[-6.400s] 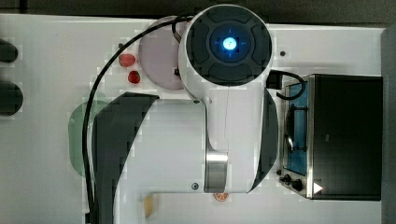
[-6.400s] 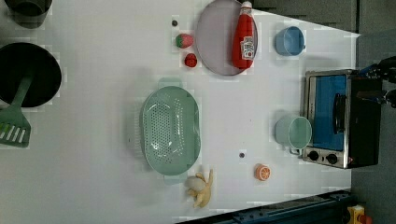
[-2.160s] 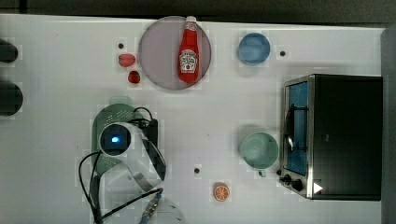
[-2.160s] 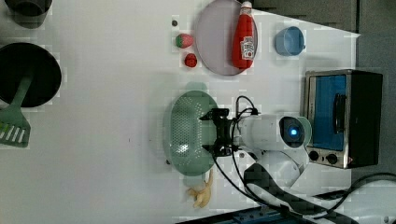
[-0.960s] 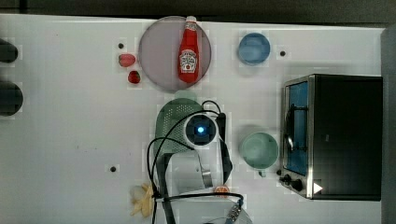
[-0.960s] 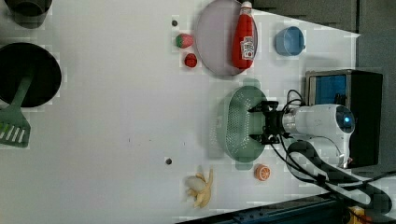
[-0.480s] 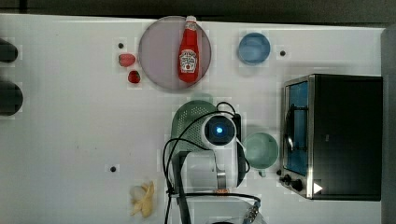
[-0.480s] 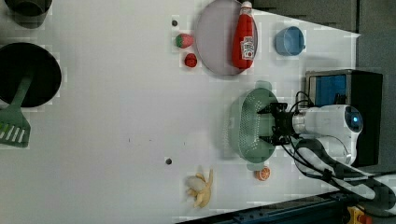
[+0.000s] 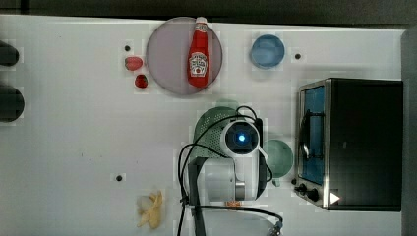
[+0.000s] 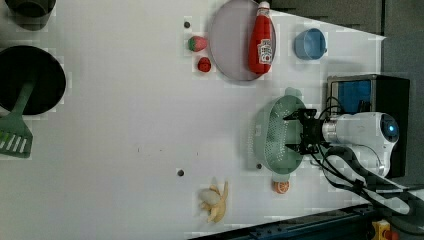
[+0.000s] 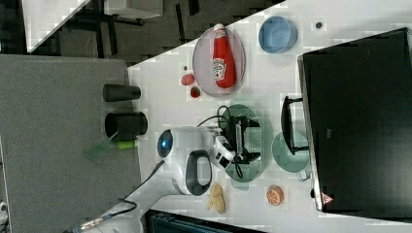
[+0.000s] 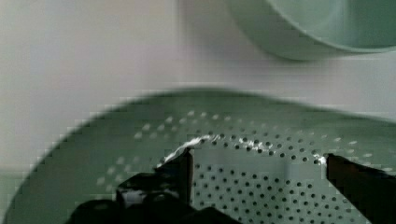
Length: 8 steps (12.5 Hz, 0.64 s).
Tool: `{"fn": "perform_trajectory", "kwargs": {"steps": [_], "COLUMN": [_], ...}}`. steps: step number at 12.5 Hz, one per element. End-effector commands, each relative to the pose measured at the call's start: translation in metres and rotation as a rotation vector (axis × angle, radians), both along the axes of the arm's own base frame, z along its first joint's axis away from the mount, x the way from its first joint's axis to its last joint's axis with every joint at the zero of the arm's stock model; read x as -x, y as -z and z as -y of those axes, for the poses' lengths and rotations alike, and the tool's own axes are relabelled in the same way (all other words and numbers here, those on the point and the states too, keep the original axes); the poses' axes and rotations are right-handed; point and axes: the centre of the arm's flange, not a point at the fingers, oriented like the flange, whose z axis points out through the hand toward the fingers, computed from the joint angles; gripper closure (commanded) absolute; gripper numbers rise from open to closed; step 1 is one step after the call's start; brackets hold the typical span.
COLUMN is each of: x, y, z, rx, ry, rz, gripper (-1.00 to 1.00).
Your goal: Drag strainer left to right.
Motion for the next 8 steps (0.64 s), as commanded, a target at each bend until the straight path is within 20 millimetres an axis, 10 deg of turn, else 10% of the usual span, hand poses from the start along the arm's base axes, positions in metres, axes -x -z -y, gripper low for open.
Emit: {"fn": "perform_trajectory", "kwargs": {"steps": [1,8], "x": [-0.021,-0.024], "y": [-0.072,-0.303], "z": [-0.024,-0.031], "rx": [0.031,-0.111], "ry": [-0.26,-0.5], "rz": [0.023,-0.006], "gripper": [-1.0,-1.0]}}
